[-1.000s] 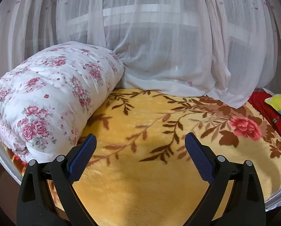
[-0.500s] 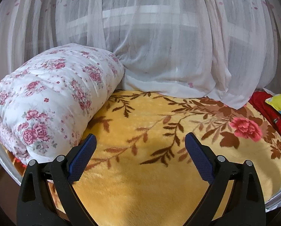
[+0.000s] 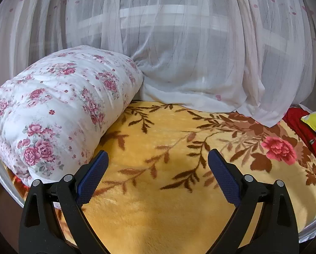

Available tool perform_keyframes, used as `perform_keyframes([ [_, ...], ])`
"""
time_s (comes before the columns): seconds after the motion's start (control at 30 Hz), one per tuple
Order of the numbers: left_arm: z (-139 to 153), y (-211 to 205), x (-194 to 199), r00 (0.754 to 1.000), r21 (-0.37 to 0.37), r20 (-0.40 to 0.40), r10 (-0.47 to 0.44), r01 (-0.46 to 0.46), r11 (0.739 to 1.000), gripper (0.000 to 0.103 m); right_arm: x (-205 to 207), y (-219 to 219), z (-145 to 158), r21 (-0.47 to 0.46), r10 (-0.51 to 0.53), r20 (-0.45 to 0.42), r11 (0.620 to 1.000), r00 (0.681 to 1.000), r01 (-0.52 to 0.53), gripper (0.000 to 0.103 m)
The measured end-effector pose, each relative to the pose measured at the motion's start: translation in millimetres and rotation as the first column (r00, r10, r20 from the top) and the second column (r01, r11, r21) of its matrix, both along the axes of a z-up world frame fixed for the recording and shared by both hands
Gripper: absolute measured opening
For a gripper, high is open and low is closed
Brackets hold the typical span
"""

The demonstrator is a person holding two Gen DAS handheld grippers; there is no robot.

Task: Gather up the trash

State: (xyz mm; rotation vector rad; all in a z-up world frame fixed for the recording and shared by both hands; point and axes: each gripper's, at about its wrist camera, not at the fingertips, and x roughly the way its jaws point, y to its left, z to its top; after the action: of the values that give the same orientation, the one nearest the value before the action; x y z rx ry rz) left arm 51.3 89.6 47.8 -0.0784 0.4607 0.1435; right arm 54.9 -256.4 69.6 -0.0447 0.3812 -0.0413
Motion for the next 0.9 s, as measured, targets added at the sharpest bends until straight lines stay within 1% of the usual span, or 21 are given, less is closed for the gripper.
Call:
perform_keyframes([
  [0.1,-0.3,0.7,1.5,1.000,0.005,-0.003,-0.003,0.003,1.000,0.092,0.3,-2.7,-8.4,0.019,-0.005,-0.015,1.000,1.000,0.005,0.098],
  [0.27,-0.7,0.8,0.8,1.000,-0.001,-0.001,-0.002,0.002,1.000,0.092,2.9,-8.6,-19.2,0.070,0.016,-0.046,0.997,0.999,-0.012,0.098],
  [0.6,-0.5,0.8,2.9,1.000,0.002,0.001,-0.003,0.003,1.000,0.093,3.9,-10.3,-23.2,0.079,0.016,-0.050,0.997,0.999,-0.012,0.098],
  [0.8,2.3,-0.2,4.8,1.000,0.022,0.021,-0.012,0.011,1.000,0.092,0.3,-3.1,-23.6,0.062,0.021,-0.049,0.998,0.999,-0.018,0.098],
  [0.9,2.6,-0.7,4.5,1.000,0.020,0.019,-0.011,0.011,1.000,0.092,-0.1,-0.7,-23.2,0.062,0.026,-0.049,0.998,0.998,-0.023,0.098],
])
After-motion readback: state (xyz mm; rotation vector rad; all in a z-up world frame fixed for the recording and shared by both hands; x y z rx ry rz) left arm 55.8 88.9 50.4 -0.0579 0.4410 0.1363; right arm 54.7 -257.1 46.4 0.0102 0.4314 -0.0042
